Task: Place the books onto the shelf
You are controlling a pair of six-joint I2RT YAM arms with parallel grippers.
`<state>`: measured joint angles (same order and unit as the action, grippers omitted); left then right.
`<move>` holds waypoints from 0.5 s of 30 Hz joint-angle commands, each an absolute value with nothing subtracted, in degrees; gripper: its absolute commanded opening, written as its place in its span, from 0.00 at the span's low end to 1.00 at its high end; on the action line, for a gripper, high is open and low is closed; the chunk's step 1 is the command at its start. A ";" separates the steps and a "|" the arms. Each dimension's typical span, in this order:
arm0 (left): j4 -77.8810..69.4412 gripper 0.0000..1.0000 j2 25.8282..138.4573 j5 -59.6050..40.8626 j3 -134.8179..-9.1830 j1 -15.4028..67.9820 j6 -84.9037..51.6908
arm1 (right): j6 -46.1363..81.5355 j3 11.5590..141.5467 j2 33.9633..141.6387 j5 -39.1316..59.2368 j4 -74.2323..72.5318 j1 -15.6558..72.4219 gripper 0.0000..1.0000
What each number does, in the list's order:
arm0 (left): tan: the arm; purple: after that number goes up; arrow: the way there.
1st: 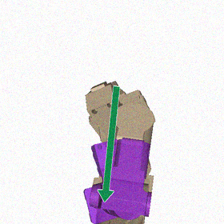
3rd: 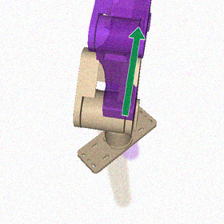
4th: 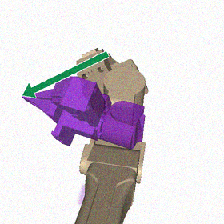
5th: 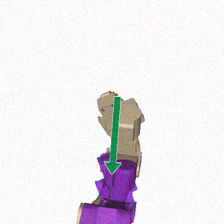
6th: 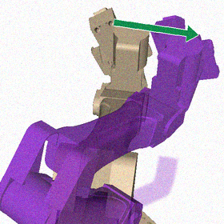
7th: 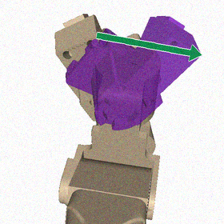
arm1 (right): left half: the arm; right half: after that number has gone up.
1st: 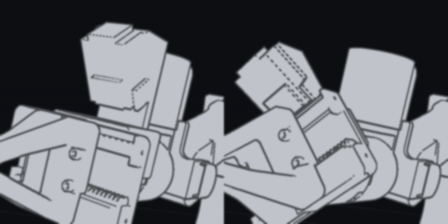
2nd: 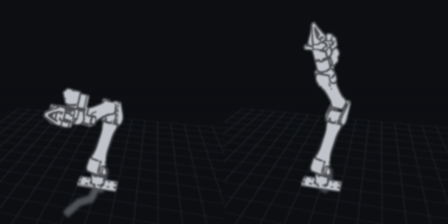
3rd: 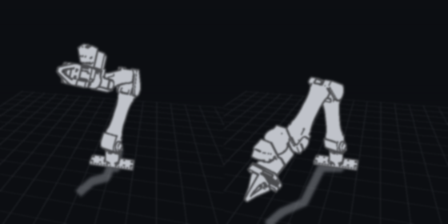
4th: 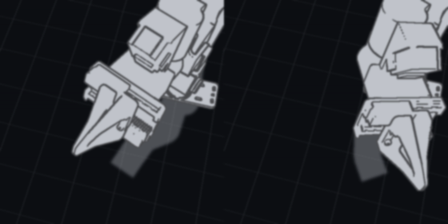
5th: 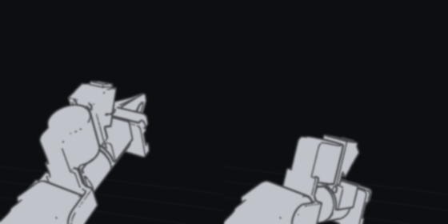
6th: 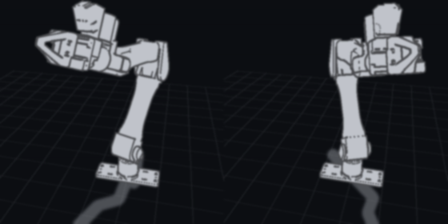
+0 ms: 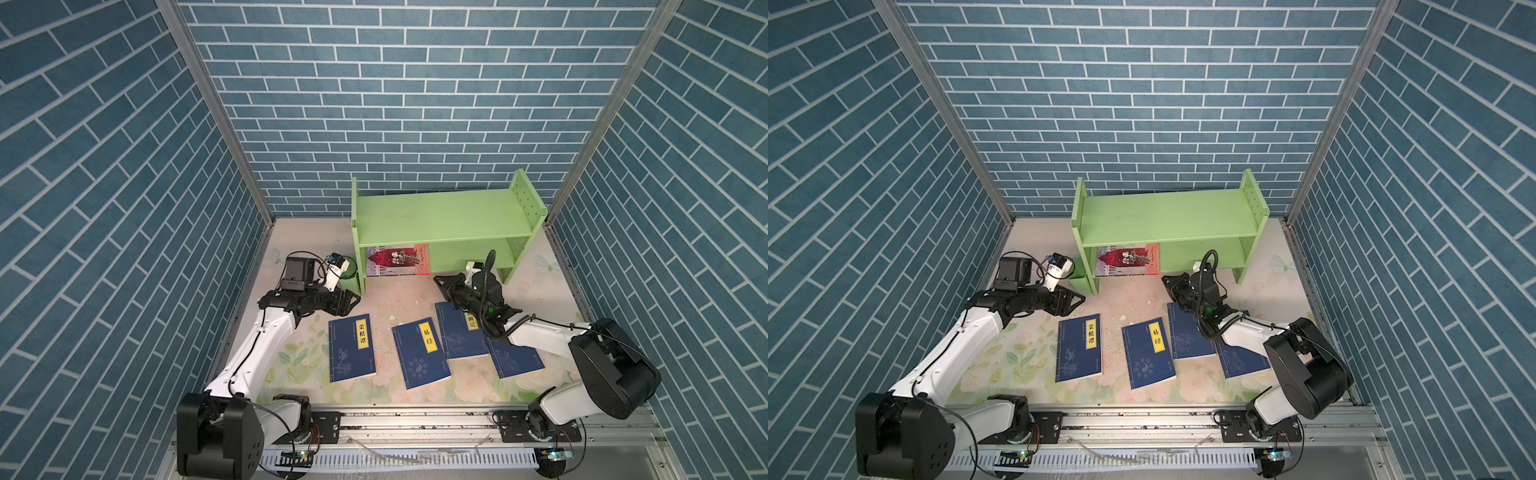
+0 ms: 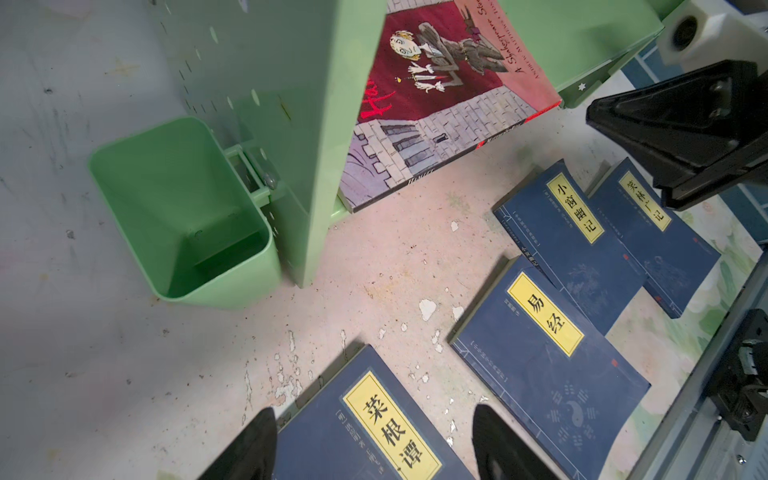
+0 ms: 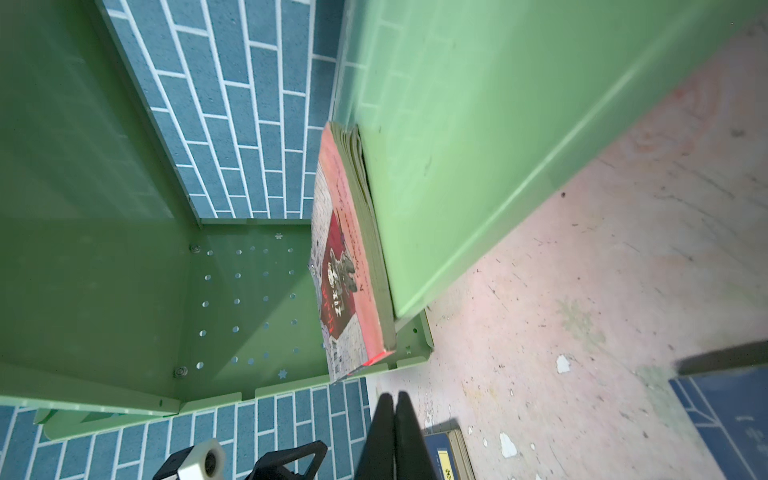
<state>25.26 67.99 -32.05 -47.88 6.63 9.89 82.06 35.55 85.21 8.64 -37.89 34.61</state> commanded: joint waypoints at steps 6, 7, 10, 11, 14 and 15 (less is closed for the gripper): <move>9.99 0.74 72.72 -26.82 -44.56 8.15 6.18 | 76.03 36.85 83.13 9.44 -34.22 32.09 0.08; 8.62 0.74 72.92 -26.27 -44.03 8.09 6.07 | 75.58 37.29 83.14 9.44 -33.94 31.91 0.08; 6.11 0.74 73.39 -25.90 -42.98 8.16 5.71 | 74.39 38.78 83.82 9.28 -32.74 31.48 0.08; 6.12 0.74 73.60 -26.33 -42.98 8.12 5.71 | 74.27 39.13 84.52 9.49 -33.38 31.28 0.08; 7.40 0.73 74.17 -27.61 -43.54 8.09 5.54 | 74.35 40.17 86.47 10.44 -36.81 31.20 0.07; 7.83 0.72 74.22 -28.04 -43.67 8.12 5.54 | 74.38 40.56 87.01 10.76 -37.34 31.17 0.07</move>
<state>8.78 73.87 -27.22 -43.46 7.90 6.09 76.49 38.61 85.19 9.47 -34.74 31.42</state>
